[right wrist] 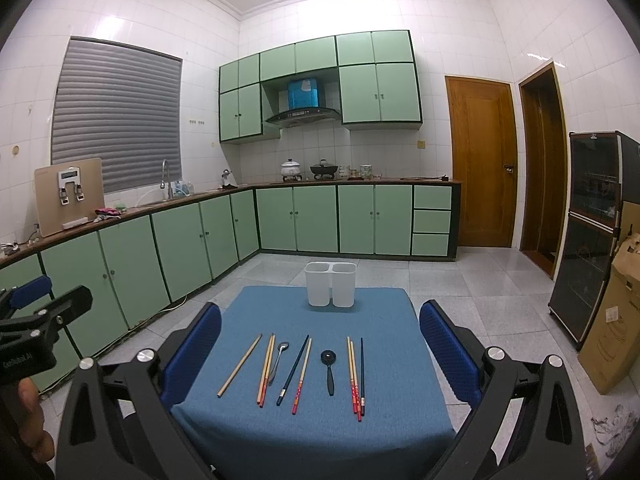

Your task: Organize utensils

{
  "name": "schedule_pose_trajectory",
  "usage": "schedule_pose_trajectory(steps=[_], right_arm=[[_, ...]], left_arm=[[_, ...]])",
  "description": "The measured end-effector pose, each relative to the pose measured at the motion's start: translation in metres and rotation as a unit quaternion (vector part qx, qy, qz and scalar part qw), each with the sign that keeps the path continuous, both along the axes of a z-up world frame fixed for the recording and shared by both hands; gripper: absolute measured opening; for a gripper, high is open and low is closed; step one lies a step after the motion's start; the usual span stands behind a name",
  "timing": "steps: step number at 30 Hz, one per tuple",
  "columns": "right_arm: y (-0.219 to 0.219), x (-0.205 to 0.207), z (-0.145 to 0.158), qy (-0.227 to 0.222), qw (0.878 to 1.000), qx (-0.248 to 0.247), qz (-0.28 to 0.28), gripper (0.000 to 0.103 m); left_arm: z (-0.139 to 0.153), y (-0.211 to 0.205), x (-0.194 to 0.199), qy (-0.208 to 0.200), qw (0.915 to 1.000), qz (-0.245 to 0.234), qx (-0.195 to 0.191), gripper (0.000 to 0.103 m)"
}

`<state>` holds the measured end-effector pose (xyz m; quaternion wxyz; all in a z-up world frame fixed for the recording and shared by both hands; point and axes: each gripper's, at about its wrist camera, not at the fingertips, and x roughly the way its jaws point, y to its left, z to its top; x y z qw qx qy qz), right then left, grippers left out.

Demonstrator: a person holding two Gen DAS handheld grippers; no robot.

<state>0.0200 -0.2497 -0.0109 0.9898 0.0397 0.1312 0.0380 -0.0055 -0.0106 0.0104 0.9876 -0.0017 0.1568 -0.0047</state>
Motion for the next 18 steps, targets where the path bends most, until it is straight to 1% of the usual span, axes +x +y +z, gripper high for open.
schedule_pose_trajectory(steps=[13,16,18], right_arm=[[0.003,0.000,0.000,0.001,1.000,0.000,0.002,0.097],[0.003,0.005,-0.005,0.001,1.000,0.005,0.007,0.097],[0.004,0.014,-0.014,0.008,1.000,-0.003,-0.010,0.097]], left_arm=[[0.000,0.000,0.000,0.001,1.0000,0.002,-0.001,0.098],[-0.005,0.003,0.006,0.015,0.9998,0.011,-0.003,0.098],[-0.014,0.009,0.013,0.029,0.9989,0.038,0.001,0.098]])
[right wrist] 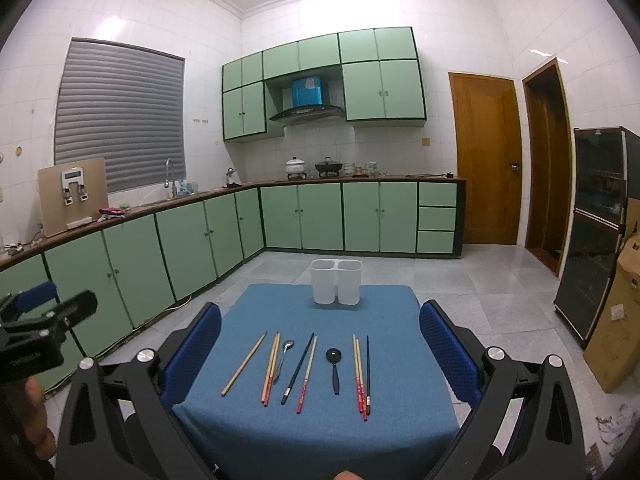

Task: Organize utensils
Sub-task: 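Lower both tools toward the chopsticks lying on the blue cloth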

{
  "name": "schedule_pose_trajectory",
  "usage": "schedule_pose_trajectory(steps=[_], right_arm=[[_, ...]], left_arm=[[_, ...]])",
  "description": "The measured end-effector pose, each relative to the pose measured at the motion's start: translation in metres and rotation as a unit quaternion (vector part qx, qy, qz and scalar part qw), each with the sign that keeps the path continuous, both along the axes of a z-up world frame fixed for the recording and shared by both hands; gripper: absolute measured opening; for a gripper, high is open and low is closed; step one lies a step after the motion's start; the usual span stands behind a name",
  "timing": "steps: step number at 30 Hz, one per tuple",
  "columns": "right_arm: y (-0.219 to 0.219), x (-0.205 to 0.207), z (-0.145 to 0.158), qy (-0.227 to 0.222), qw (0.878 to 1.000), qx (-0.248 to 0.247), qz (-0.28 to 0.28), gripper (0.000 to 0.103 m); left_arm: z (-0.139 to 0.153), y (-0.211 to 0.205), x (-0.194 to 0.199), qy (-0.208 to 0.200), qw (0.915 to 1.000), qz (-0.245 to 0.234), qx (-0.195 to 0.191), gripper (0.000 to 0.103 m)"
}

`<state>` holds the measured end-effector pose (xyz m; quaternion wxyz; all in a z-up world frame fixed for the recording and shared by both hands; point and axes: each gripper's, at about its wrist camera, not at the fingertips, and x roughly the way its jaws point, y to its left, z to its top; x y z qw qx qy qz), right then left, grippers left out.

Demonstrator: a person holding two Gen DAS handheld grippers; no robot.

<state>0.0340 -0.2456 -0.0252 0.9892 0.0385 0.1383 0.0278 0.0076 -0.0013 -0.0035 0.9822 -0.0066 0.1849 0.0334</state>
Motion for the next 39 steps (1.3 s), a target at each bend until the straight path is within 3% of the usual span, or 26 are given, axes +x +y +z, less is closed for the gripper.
schedule_pose_trajectory(steps=[4,7,10,11,13,15,16,18,20,21,23,24,26,29,31,33,34,35,39], right_arm=[[0.003,0.031,-0.036,0.059,0.998,0.002,0.019,0.097],[0.012,0.057,-0.072,0.103,0.994,-0.006,0.038,0.097],[0.022,0.083,-0.106,0.133,0.990,-0.022,0.050,0.097],[0.026,0.092,-0.120,0.143,0.988,-0.026,0.057,0.097],[0.034,0.110,-0.145,0.168,0.983,-0.037,0.065,0.089],[0.039,0.131,-0.172,0.196,0.977,-0.031,0.081,0.066],[0.040,0.139,-0.182,0.206,0.974,-0.026,0.088,0.064],[0.046,0.152,-0.201,0.212,0.972,-0.021,0.100,0.059],[0.053,0.166,-0.222,0.216,0.970,-0.022,0.109,0.056],[0.056,0.172,-0.231,0.220,0.969,-0.017,0.113,0.049],[0.060,0.182,-0.244,0.225,0.967,-0.011,0.116,0.037],[0.061,0.187,-0.252,0.227,0.967,-0.005,0.115,0.036],[0.062,0.190,-0.262,0.227,0.967,0.007,0.114,0.034],[0.066,0.196,-0.278,0.241,0.965,0.004,0.108,0.034],[0.065,0.197,-0.285,0.246,0.964,0.000,0.101,0.034],[0.066,0.197,-0.286,0.241,0.965,-0.006,0.100,0.034],[0.069,0.197,-0.286,0.237,0.966,-0.014,0.100,0.034],[0.071,0.196,-0.287,0.233,0.967,-0.020,0.099,0.034],[0.075,0.190,-0.289,0.214,0.972,-0.030,0.096,0.033]], left_arm=[[-0.033,0.016,0.023,0.043,0.9983,0.033,0.021,0.098],[-0.058,0.027,0.041,0.080,0.9965,0.022,0.013,0.098],[-0.090,0.023,0.060,0.108,0.9935,0.008,0.035,0.098],[-0.099,0.024,0.067,0.113,0.9933,-0.016,0.018,0.098],[-0.117,0.032,0.076,0.105,0.9911,-0.069,-0.043,0.098],[-0.131,0.035,0.087,0.103,0.9919,-0.059,-0.045,0.098],[-0.141,0.037,0.096,0.102,0.9924,-0.055,-0.042,0.098],[-0.157,0.046,0.107,0.092,0.9909,-0.055,-0.081,0.098],[-0.180,0.054,0.125,0.130,0.9852,-0.049,-0.101,0.098],[-0.190,0.054,0.136,0.151,0.9817,-0.058,-0.100,0.098],[-0.209,0.051,0.158,0.202,0.9719,-0.082,-0.088,0.098],[-0.215,0.049,0.165,0.213,0.9714,-0.079,-0.068,0.098],[-0.226,0.044,0.175,0.207,0.9746,-0.082,-0.018,0.098],[-0.241,0.037,0.186,0.198,0.9750,-0.099,0.021,0.098],[-0.250,0.031,0.191,0.200,0.9739,-0.106,0.021,0.088],[-0.264,0.036,0.199,0.218,0.9690,-0.116,-0.008,0.065],[-0.271,0.038,0.202,0.227,0.9668,-0.116,-0.015,0.059],[-0.279,0.040,0.204,0.235,0.9650,-0.116,-0.015,0.055],[-0.280,0.027,0.205,0.216,0.9702,-0.110,0.004,0.057]])
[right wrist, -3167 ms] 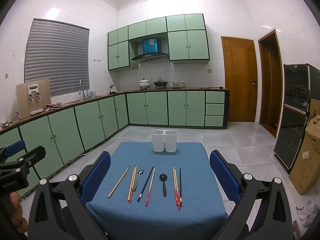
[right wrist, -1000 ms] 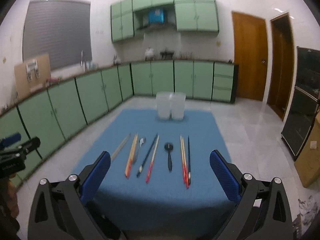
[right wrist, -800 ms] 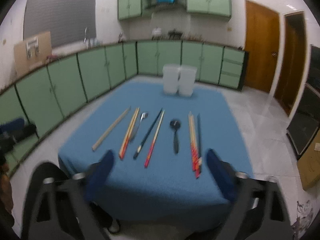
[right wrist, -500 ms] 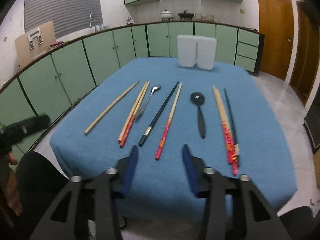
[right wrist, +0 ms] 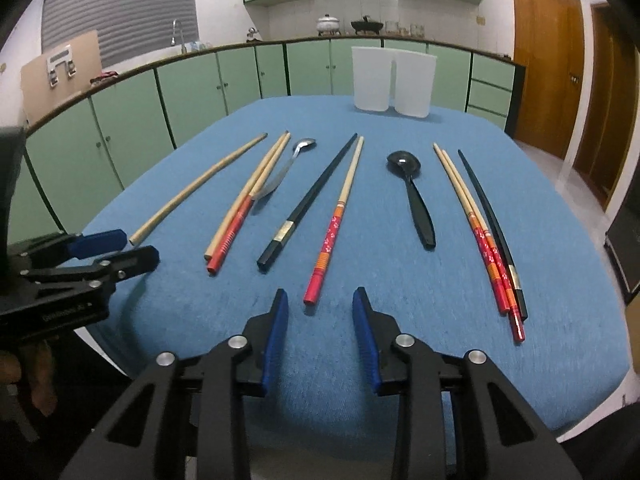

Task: Organize utensils
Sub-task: 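Lower both tools toward the chopsticks lying on the blue cloth, then grasp a plain wooden chopstick with the left tool while the right tool grasps a red-patterned chopstick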

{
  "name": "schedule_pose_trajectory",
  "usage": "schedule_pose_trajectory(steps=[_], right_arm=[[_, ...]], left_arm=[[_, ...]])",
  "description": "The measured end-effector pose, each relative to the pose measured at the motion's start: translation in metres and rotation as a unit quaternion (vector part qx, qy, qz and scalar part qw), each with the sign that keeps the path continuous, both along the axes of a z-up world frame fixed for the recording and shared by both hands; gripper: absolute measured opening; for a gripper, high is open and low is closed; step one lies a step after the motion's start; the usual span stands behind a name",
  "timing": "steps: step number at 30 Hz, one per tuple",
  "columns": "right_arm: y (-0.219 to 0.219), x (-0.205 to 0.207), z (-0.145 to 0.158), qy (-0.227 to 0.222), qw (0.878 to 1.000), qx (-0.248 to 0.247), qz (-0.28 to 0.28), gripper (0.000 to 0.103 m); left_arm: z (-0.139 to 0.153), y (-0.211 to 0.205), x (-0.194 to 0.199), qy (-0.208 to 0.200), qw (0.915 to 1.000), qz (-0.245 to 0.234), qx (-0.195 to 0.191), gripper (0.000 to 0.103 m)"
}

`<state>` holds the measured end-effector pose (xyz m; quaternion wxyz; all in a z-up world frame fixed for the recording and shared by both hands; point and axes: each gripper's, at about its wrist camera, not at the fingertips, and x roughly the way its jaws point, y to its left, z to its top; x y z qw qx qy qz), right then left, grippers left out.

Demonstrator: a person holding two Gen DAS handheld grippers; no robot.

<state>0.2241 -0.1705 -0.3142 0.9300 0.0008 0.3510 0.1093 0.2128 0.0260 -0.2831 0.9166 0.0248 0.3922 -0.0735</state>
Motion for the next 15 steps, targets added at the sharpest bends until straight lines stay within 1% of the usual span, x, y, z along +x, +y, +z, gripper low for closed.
schedule_pose_trajectory(steps=[2,3,4,5,6,7,8,9,10,12,15], right_arm=[[0.000,0.001,-0.001,-0.010,1.000,-0.001,0.001,0.030],[0.000,0.002,-0.002,-0.014,1.000,0.000,0.004,0.027],[0.001,0.003,-0.002,-0.015,1.000,0.001,0.006,0.026],[0.000,0.005,-0.002,-0.016,1.000,0.003,0.008,0.023],[0.001,0.005,-0.001,-0.016,1.000,0.004,0.010,0.020],[0.000,0.007,-0.001,-0.013,1.000,0.008,0.013,0.017],[-0.001,0.008,0.000,-0.010,1.000,0.011,0.015,0.009],[-0.002,0.009,0.001,-0.007,1.000,0.014,0.018,0.009],[-0.003,0.010,0.002,-0.004,1.000,0.018,0.020,0.009],[-0.007,0.012,0.008,0.000,1.000,0.023,0.018,0.009],[-0.014,0.011,0.022,-0.009,1.000,0.025,0.013,0.008]], left_arm=[[-0.002,-0.003,0.003,-0.006,1.0000,0.002,0.003,0.055],[-0.001,-0.005,0.004,-0.008,1.0000,0.001,0.003,0.048],[-0.002,-0.006,0.004,-0.010,0.9999,-0.002,0.000,0.044],[-0.002,-0.008,0.004,-0.011,0.9999,-0.007,-0.002,0.036],[-0.002,-0.010,0.004,-0.012,0.9999,-0.009,-0.002,0.030],[-0.001,-0.011,0.003,-0.012,0.9999,-0.012,-0.003,0.028],[-0.001,-0.012,0.004,-0.011,0.9998,-0.014,-0.003,0.023],[0.000,-0.012,0.006,-0.009,0.9998,-0.015,-0.008,0.012],[0.002,-0.012,0.008,-0.005,0.9998,-0.015,-0.013,0.008],[0.006,-0.011,0.008,-0.004,0.9998,-0.009,-0.016,0.008],[0.022,-0.009,0.003,-0.018,0.9995,-0.002,-0.024,0.007]])
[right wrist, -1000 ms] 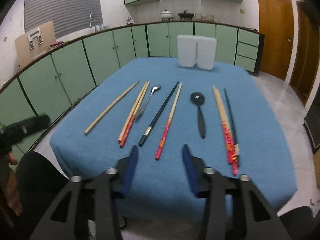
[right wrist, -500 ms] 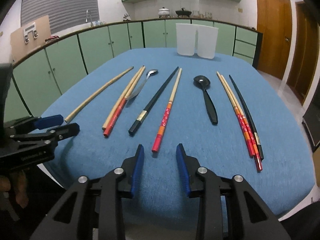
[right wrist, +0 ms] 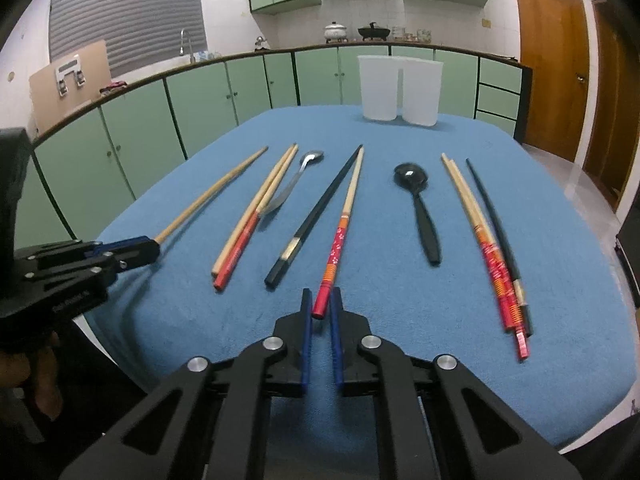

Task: Organize utensils
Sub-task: 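Grasp a plain wooden chopstick with the left tool while the right tool grasps a red-patterned chopstick, then lift both chopsticks and carry them over the white utensil holder with both tools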

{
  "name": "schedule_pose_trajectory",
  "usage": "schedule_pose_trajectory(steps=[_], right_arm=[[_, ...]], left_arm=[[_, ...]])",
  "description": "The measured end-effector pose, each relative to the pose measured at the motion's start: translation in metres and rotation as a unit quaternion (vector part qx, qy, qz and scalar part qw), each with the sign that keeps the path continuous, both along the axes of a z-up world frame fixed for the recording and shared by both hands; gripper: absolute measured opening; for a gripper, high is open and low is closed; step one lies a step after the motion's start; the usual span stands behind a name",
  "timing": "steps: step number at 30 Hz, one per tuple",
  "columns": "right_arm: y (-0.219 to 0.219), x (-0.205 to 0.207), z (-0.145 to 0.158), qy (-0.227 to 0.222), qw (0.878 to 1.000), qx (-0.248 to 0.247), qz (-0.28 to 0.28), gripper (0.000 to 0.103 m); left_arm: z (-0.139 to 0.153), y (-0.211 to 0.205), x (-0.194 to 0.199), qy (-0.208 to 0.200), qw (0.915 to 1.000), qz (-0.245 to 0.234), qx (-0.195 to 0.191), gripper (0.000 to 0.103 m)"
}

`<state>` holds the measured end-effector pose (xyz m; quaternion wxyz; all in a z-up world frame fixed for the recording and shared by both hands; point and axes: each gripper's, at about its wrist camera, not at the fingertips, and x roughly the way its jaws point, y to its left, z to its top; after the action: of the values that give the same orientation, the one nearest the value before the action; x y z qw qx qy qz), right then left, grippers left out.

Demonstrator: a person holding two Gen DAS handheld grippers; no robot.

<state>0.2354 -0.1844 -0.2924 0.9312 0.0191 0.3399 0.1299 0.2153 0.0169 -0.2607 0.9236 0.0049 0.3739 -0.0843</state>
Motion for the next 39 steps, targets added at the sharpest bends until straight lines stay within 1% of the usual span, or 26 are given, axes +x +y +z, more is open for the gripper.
schedule_pose_trajectory(steps=[3,10,17,22,24,30,34,39], right_arm=[[-0.005,-0.003,0.017,-0.015,1.000,0.002,-0.005,0.008],[-0.010,-0.011,0.055,-0.051,0.999,0.006,-0.009,0.008],[-0.009,-0.009,0.087,-0.077,0.997,0.007,-0.003,0.008],[-0.009,0.003,0.110,-0.086,0.996,0.006,0.007,0.008],[-0.009,0.011,0.121,-0.090,0.996,0.004,0.011,0.008],[-0.009,0.044,0.144,-0.090,0.996,0.000,0.024,0.008],[-0.008,0.068,0.157,-0.091,0.995,-0.009,0.035,0.008],[-0.008,0.101,0.173,-0.077,0.996,0.003,0.046,0.008]], left_arm=[[0.022,-0.003,-0.008,-0.023,0.9997,0.000,0.004,0.007],[0.069,-0.004,-0.018,-0.074,0.9973,0.005,0.000,0.007],[0.097,-0.006,-0.021,-0.102,0.9948,0.002,0.006,0.007],[0.120,-0.006,-0.015,-0.118,0.9931,-0.005,-0.001,0.007],[0.128,-0.006,-0.012,-0.126,0.9920,-0.005,0.002,0.007],[0.149,-0.003,0.009,-0.129,0.9915,-0.012,-0.003,0.007],[0.159,-0.003,0.031,-0.125,0.9919,-0.022,-0.005,0.007],[0.168,0.001,0.058,-0.114,0.9929,-0.032,-0.017,0.007]])
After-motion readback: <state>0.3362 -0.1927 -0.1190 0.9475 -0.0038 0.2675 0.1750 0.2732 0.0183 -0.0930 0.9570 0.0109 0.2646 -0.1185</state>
